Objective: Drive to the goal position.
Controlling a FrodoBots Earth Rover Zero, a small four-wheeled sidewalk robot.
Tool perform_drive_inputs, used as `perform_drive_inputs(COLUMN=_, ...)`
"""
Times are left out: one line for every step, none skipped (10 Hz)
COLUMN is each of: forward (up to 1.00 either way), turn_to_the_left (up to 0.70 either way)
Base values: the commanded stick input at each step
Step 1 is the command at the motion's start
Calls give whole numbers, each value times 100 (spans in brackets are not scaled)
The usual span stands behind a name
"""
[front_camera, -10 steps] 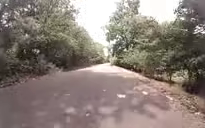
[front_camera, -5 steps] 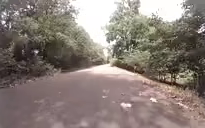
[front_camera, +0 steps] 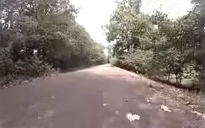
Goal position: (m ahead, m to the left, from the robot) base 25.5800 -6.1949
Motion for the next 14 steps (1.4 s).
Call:
perform_drive_inputs(forward=70, turn_to_the_left=0)
perform_drive_inputs(forward=70, turn_to_the_left=0)
perform_drive_inputs(forward=70, turn_to_the_left=0)
perform_drive_inputs(forward=70, turn_to_the_left=0)
perform_drive_inputs(forward=70, turn_to_the_left=0)
perform_drive_inputs(forward=70, turn_to_the_left=0)
perform_drive_inputs(forward=70, turn_to_the_left=0)
perform_drive_inputs(forward=70, turn_to_the_left=0)
perform_drive_inputs(forward=70, turn_to_the_left=0)
perform_drive_inputs(forward=70, turn_to_the_left=0)
perform_drive_inputs(forward=70, turn_to_the_left=0)
perform_drive_inputs(forward=70, turn_to_the_left=0)
perform_drive_inputs(forward=70, turn_to_the_left=0)
perform_drive_inputs(forward=70, turn_to_the_left=0)
